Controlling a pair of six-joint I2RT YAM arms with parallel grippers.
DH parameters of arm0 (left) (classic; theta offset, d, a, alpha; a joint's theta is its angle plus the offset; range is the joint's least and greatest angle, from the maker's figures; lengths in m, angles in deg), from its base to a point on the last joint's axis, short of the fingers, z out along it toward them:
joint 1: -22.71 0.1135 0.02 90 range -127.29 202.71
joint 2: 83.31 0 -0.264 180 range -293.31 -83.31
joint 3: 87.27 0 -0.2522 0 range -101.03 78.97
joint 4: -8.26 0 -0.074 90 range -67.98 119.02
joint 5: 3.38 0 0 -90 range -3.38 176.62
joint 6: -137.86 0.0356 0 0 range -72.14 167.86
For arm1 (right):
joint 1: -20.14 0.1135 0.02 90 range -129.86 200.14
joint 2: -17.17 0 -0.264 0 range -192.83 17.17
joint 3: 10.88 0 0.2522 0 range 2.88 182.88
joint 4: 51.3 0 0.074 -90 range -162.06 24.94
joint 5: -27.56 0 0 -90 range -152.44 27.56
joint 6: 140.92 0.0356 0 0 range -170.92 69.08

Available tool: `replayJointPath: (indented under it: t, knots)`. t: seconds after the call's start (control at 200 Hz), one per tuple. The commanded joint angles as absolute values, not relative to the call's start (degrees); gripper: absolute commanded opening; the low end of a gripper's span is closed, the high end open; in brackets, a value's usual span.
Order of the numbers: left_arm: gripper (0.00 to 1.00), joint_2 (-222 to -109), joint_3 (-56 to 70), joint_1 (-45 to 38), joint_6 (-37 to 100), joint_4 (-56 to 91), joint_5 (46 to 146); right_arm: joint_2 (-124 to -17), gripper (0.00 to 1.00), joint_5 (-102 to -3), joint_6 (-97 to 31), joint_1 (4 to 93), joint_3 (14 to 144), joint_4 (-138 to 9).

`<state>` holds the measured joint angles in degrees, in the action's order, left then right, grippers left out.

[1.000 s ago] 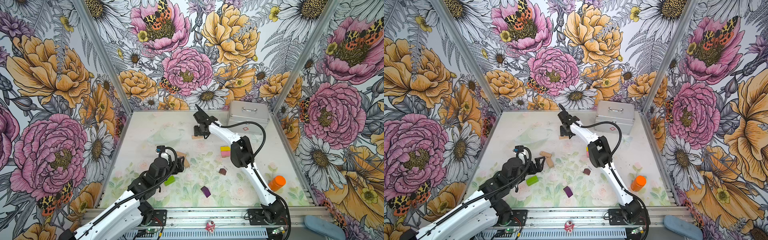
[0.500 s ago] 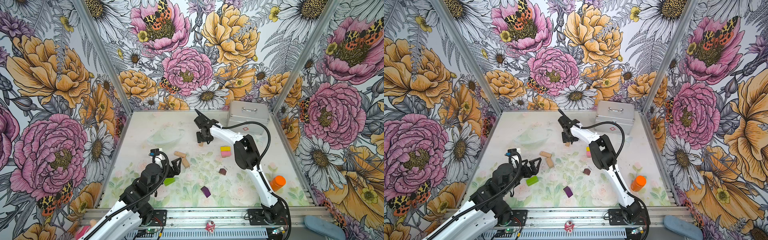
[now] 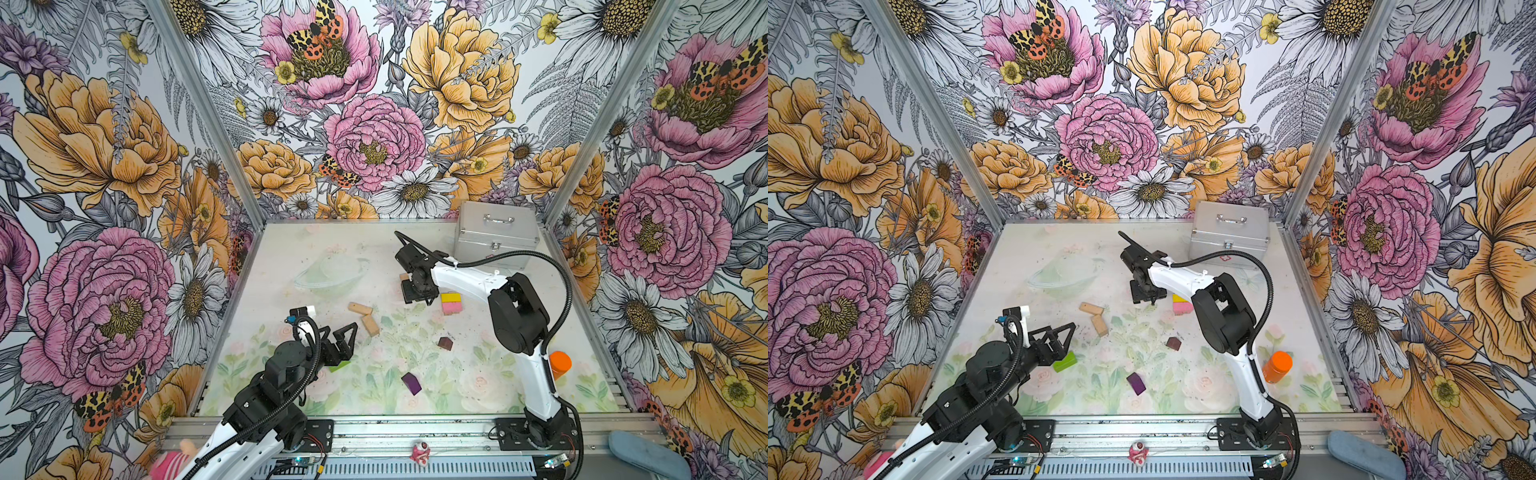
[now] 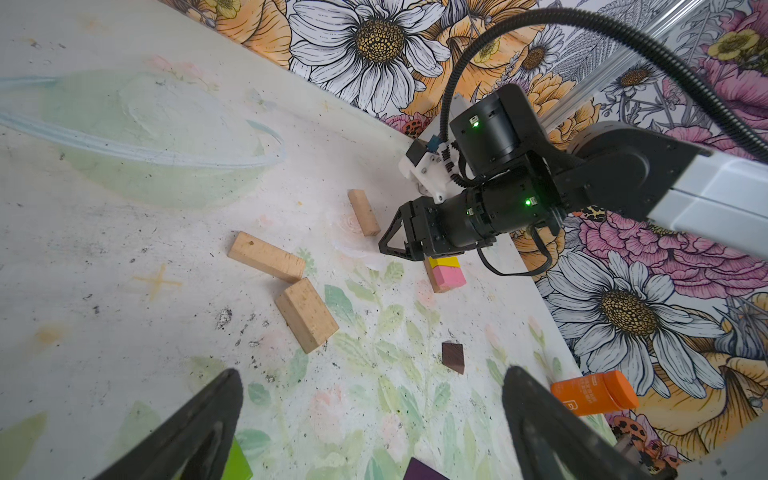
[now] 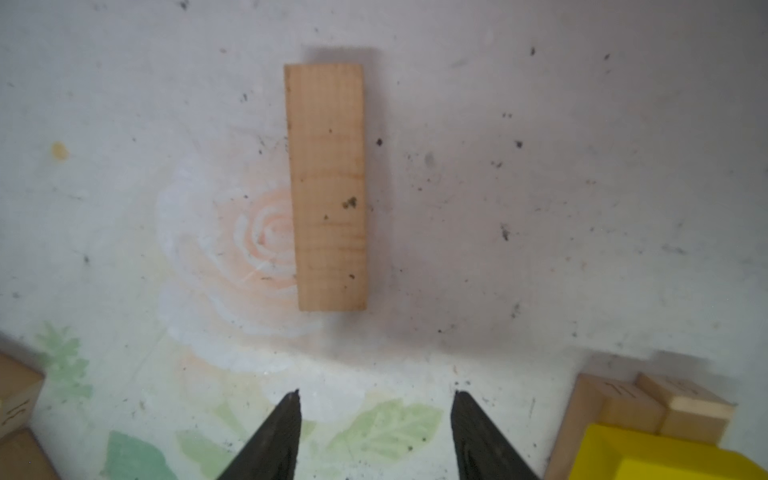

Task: Build the wood block tower
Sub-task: 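Close the right gripper on the loose wooden stick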

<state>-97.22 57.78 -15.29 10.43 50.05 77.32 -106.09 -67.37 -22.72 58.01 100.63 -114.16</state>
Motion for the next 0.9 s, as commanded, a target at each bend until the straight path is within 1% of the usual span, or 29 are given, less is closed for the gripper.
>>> replayJointPath:
  t: [0.0, 0.245, 0.62, 0.896]
  knots:
    - [0.99, -96.53, 58.01, -15.52, 9.63, 51.91, 78.80, -101.70, 0.61, -68.83, -23.43, 59.08, 100.01, -111.56]
    - [0.99, -99.36, 57.46, -16.86, 9.28, 51.86, 78.55, -101.77, 0.61, -68.90, -24.20, 59.21, 101.32, -111.06]
    - [0.99, -104.04, 55.95, -19.25, 8.61, 51.74, 75.77, -110.38, 0.59, -66.66, -24.96, 58.26, 110.07, -111.19]
    - [0.99, -109.69, 54.99, -19.21, 10.32, 48.12, 75.52, -114.02, 0.58, -66.07, -24.90, 56.63, 112.92, -111.20]
